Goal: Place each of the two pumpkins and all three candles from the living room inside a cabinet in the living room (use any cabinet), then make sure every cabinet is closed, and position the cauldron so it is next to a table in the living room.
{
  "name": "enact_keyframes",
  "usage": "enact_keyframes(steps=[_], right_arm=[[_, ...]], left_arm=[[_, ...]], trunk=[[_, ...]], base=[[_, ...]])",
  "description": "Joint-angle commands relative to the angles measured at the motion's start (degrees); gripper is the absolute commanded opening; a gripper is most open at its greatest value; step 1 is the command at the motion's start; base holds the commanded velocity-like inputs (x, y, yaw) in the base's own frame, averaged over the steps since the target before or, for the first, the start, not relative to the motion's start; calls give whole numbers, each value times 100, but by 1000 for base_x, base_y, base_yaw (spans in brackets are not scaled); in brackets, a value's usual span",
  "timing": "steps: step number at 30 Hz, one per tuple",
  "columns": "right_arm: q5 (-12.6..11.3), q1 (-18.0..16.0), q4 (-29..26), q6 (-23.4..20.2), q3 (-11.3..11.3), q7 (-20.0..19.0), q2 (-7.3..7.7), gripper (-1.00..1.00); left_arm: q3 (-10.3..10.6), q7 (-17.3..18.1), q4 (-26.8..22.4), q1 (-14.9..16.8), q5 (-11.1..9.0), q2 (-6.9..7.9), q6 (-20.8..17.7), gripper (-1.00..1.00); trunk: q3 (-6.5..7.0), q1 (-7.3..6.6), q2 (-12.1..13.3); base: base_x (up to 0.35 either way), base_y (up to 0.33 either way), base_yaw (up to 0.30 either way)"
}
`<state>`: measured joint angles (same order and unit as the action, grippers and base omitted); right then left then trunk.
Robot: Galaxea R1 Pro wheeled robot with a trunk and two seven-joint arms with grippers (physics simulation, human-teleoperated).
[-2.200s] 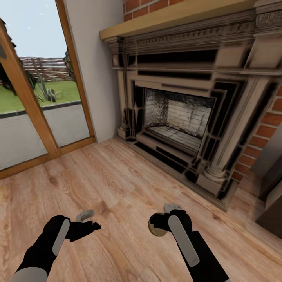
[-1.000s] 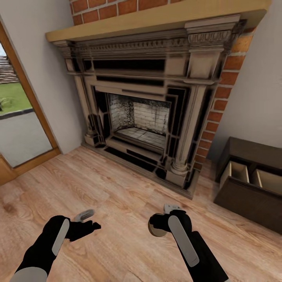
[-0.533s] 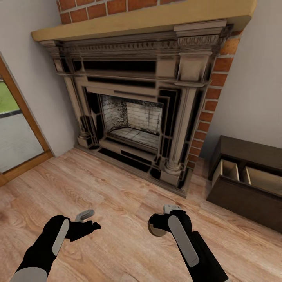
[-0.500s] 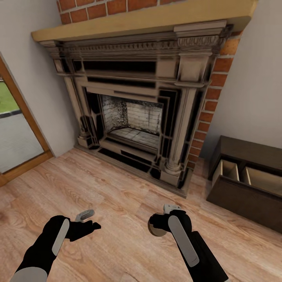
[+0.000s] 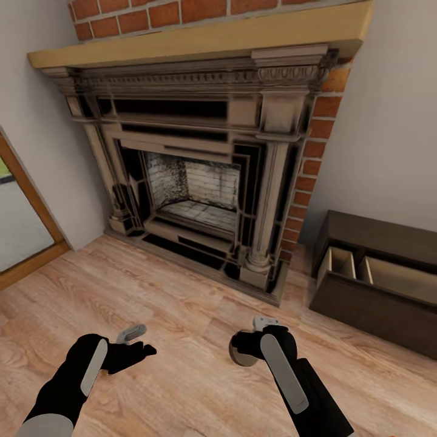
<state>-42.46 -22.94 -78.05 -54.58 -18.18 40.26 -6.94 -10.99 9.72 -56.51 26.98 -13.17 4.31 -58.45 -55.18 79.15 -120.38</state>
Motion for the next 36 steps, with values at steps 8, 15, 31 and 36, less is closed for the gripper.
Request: enact_keyframes(steps=[8, 15, 31, 36], right_arm=[[1, 0, 1, 0, -1, -9, 0, -100], [0, 0, 6, 0, -2, -9, -7, -100], [1, 0, 70, 0, -9, -9, -9, -100], [1, 0, 70, 7, -18, -9, -9, -100]], left_arm=[[8, 19, 0, 0, -1, 0, 3, 100], [9, 29, 0, 0, -1, 8, 7, 100], [7, 29, -9, 0, -1, 1, 0, 100], [9, 15, -9, 0, -1, 0, 0, 100]], trunk=[[0, 0, 0], [0, 0, 0], [144, -176, 321], [233, -286, 521]], base=[[0, 0, -282], [-103, 0, -287], [-39, 0, -285], [0, 0, -73]])
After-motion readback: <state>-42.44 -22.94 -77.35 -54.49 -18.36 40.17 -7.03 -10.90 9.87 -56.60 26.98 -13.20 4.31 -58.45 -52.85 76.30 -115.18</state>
